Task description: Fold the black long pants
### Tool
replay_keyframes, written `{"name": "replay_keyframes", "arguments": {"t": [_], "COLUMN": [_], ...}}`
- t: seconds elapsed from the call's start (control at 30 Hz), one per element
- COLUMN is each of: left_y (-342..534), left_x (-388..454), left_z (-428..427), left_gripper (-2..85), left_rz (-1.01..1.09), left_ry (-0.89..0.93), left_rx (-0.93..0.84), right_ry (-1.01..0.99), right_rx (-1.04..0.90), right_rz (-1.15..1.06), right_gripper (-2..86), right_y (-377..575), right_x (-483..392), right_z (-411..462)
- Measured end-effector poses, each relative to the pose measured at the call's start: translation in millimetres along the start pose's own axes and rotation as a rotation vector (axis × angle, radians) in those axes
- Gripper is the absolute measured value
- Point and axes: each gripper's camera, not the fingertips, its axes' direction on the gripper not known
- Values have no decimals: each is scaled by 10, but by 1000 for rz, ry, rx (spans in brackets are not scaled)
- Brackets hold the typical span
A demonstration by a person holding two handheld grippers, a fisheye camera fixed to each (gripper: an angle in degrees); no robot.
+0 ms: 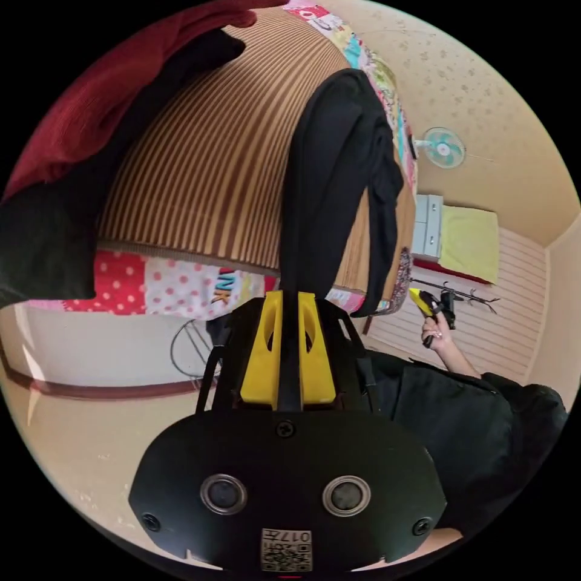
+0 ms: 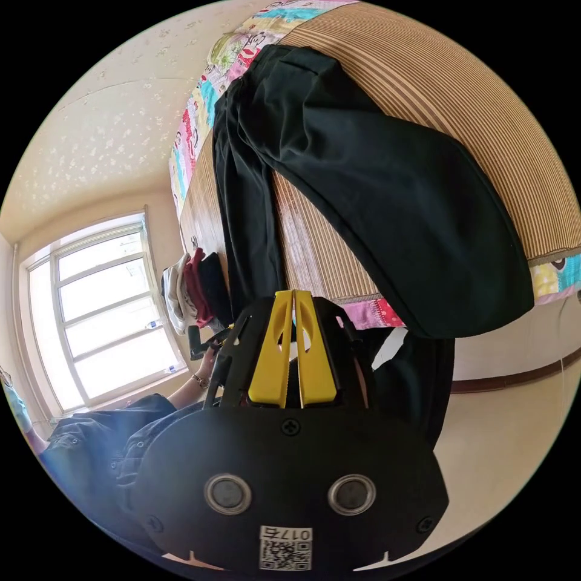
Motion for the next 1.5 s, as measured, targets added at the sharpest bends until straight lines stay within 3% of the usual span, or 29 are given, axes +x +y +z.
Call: {"name": "replay_keyframes", "arguments": {"t": [0.1,0.27,0.4,0.63,0.8,0.93,1.03,1.23,1.37,1.5], "left_y": [77,16,-358,-1110,-1504,-1386,-1264,-958,-897,-756], "left_x": [-148,24,709,2413,3021,3136,3103,2523,2161,2055], "left_z": [196,144,196,1581,2483,2771,2878,2604,2594,2399], "left_gripper": [51,51,52,113,113,72,16,1,27,54], "left_rz": [-18,2,177,503,387,281,383,377,336,269], "left_ry": [-18,24,92,95,26,-241,-197,-229,-114,-120], "left_rx": [-82,42,93,-163,-160,-74,-166,-177,-254,-150], "right_ry": [28,107,227,241,119,-37,-113,-132,-86,33], "right_rx": [-6,23,113,246,281,319,340,309,156,2], "right_rz": [-19,12,71,256,312,226,235,231,123,7], "right_gripper": [8,19,31,59,65,74,80,91,92,92], "right_y": [-27,-81,-136,11,502,824,948,839,593,454], "right_x": [18,257,681,1585,2021,2275,2582,3051,3068,3079], "right_z": [-158,-552,-1039,-1771,-2165,-2416,-2560,-2596,-2282,-1945]}}
